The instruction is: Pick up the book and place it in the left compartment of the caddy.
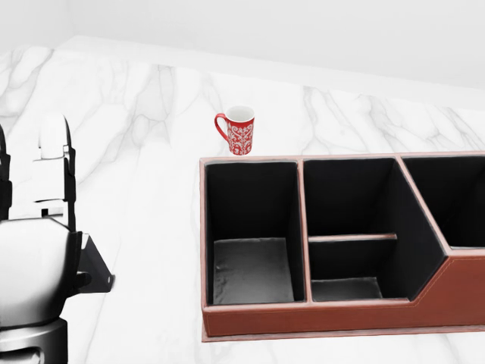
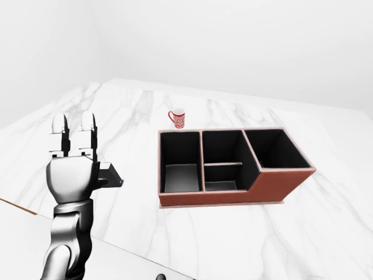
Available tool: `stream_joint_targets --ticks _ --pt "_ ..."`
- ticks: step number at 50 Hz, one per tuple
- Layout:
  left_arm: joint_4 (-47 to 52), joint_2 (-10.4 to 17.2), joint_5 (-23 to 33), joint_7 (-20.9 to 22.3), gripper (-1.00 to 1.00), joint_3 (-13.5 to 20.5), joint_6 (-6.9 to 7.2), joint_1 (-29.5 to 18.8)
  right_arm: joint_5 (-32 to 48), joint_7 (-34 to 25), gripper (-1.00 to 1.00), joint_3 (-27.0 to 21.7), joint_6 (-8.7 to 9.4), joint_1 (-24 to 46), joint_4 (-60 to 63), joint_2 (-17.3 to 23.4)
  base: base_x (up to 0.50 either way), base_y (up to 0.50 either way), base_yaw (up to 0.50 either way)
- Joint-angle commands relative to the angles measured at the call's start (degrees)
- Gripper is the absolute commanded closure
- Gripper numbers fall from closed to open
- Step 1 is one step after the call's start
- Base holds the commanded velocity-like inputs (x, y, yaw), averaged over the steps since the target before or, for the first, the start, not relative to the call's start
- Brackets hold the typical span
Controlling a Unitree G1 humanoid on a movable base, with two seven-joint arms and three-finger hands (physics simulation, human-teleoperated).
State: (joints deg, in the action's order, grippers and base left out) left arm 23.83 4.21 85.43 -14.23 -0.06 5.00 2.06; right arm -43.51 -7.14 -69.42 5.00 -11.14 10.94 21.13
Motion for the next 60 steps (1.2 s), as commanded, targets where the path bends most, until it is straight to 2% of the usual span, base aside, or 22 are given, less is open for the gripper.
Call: stream_joint_targets --ticks 1,4,40,44,45,46,47,58,60 --pt "1.7 -0.7 0.1 2.2 -1.00 -0.5 0.00 -0.3 1.0 0.3 -1.00 0.2 0.00 0.1 -0.1 0.0 0.00 0.00 0.00" --pt "4.2 -1.5 -0.8 3.8 -1.00 -1.2 0.00 -0.5 1.7 -0.1 -1.00 0.4 0.00 0.2 -0.3 -0.1 0.00 0.00 0.00" --pt "4.2 -1.4 -0.8 3.8 -1.00 -1.3 0.00 -0.5 1.7 -0.1 -1.00 0.5 0.00 0.2 -0.3 -0.1 0.00 0.00 0.00" --pt "2.5 -0.6 -1.1 5.7 -1.00 0.1 0.00 -1.9 1.3 -1.0 -1.00 0.6 0.00 0.1 -0.4 -0.2 0.00 0.00 0.00" --pt "1.4 0.5 -2.2 7.3 -1.00 0.1 0.00 -2.2 1.5 -1.1 -1.00 0.5 0.00 0.1 -0.2 -0.3 0.00 0.00 0.00" --pt "0.8 0.8 -2.3 7.0 -1.00 0.1 -0.34 -2.0 1.7 -1.0 -1.00 0.6 0.00 0.1 -0.2 -0.3 0.00 0.00 0.00" --pt "0.5 0.4 -1.9 6.4 -1.00 0.6 0.00 -2.1 1.2 -1.0 -1.00 0.4 0.00 0.0 0.0 -0.2 0.00 0.00 0.00" --pt "-2.9 0.9 -3.3 7.0 -1.00 1.7 0.00 -2.7 1.1 -2.1 -1.00 0.7 0.00 0.0 -0.5 -0.3 0.00 0.00 0.00" --pt "-5.5 1.3 -4.3 8.4 -1.00 2.5 0.00 -3.6 0.9 -2.5 -1.00 0.7 0.00 -0.2 -0.1 -0.6 0.00 0.00 0.00"
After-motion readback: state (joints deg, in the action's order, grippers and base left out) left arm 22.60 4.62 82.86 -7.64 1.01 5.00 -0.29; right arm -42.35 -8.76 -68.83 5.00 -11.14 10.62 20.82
